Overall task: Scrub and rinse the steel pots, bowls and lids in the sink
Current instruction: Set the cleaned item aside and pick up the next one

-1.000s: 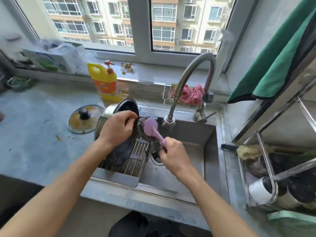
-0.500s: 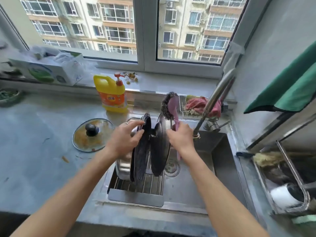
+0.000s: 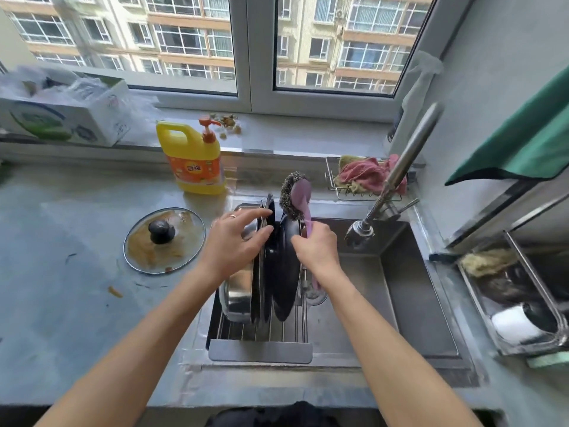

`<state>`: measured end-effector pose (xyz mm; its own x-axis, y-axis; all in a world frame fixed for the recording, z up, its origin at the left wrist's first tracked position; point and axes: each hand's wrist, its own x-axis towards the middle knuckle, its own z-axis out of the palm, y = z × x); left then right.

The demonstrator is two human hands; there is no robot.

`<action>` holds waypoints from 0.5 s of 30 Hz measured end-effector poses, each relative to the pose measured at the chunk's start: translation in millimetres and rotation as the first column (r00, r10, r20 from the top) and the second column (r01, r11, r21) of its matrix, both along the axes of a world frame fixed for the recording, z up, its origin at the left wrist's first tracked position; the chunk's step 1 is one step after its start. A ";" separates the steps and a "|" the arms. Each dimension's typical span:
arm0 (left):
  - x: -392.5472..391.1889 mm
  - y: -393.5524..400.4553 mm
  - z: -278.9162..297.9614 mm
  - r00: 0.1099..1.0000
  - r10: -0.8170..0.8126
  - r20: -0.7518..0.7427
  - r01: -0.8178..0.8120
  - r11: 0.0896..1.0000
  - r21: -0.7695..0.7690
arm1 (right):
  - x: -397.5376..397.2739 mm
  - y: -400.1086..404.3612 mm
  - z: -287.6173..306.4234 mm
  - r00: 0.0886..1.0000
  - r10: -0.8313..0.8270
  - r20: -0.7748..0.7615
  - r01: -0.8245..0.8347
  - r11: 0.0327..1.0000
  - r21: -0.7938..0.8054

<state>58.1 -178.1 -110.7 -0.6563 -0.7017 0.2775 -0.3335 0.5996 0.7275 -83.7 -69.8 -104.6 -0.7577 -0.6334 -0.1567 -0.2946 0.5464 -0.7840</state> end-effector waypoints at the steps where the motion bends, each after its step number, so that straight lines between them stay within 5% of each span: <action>1: 0.2 -0.4 -0.5 1.000 0.001 -0.011 -0.001 1.000 0.000 | 0.5 -0.7 1.1 1.000 0.002 -0.003 -0.002 1.000 0.013; 15: -3.8 -1.1 -10.4 0.994 0.019 -0.112 -0.020 1.000 -0.005 | 2.6 -2.7 0.9 0.998 0.054 0.019 -0.054 0.999 -0.008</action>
